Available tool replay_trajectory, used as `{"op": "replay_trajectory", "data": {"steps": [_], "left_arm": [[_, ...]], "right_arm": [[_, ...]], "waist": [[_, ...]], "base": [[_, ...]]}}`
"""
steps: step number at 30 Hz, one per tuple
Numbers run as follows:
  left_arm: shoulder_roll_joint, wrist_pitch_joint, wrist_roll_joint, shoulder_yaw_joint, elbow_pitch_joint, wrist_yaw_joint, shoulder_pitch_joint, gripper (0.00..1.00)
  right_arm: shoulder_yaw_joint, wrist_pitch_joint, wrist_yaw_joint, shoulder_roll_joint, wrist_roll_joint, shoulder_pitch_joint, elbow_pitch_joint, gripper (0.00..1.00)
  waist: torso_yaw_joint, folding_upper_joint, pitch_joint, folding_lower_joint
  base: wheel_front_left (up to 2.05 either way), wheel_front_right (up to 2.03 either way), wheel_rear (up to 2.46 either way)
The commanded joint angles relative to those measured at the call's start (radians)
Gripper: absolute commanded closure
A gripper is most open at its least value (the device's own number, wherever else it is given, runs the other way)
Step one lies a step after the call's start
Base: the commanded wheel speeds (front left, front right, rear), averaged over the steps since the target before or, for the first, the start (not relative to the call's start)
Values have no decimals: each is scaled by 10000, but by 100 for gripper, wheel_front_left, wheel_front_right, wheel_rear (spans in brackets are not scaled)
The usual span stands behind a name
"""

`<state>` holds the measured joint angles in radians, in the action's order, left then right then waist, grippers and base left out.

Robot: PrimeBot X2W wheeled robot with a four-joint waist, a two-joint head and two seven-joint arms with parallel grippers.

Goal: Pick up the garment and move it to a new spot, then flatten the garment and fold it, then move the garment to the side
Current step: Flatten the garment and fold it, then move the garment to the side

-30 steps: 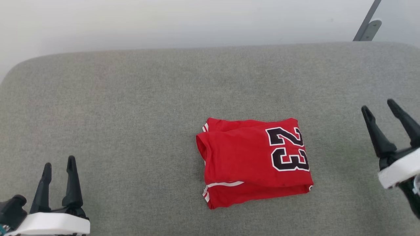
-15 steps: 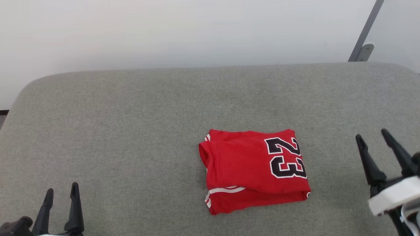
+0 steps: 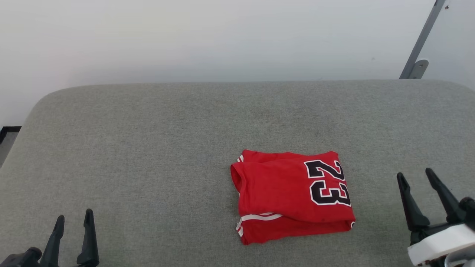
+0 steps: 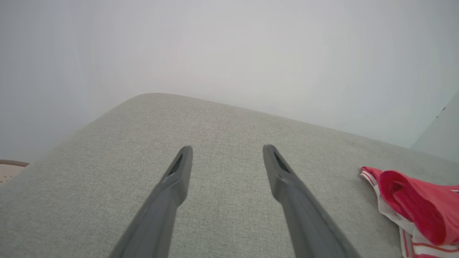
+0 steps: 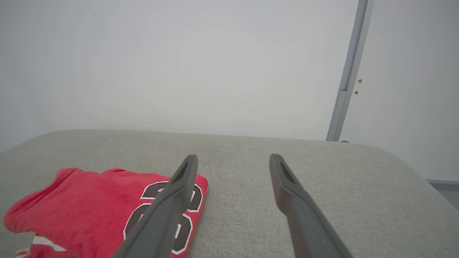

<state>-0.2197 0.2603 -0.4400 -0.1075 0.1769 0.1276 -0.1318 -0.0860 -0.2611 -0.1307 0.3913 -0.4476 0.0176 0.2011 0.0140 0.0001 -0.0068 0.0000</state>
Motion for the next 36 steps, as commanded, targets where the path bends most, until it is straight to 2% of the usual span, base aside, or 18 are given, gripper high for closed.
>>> {"op": "replay_trajectory", "data": {"steps": [1, 14, 23, 27, 31, 36], "left_arm": [[30, 65, 49, 23, -48, 30, -130, 0], [188, 65, -6, 227, -130, 30, 60, 0], [255, 65, -39, 261, -167, 30, 98, 0], [292, 65, -37, 227, -217, 30, 122, 0], [322, 65, -95, 254, -251, 30, 190, 0], [353, 65, -121, 420, -250, 31, 283, 0]], "right_arm": [[52, -43, -1, -78, 70, -145, -64, 0], [202, -44, -1, -460, 14, -530, -156, 0], [86, -45, -1, -453, -209, -593, -74, 0], [-369, -43, -1, -201, -483, -304, 180, 0], [-1276, 29, -1, 294, -1092, 263, 858, 0], [-2539, 1235, -1, 1063, -2202, 1363, 1332, 0]], "waist": [[18, -1, -7, 0], [132, -1, 39, 0], [177, -1, 52, 0], [234, -1, 80, 0], [357, -1, 182, 0], [590, -1, 401, 0]], "base": [[0, 0, 0], [0, 0, 0], [0, 0, 0], [0, 0, 0], [0, 0, 0], [0, 0, 0]]}}
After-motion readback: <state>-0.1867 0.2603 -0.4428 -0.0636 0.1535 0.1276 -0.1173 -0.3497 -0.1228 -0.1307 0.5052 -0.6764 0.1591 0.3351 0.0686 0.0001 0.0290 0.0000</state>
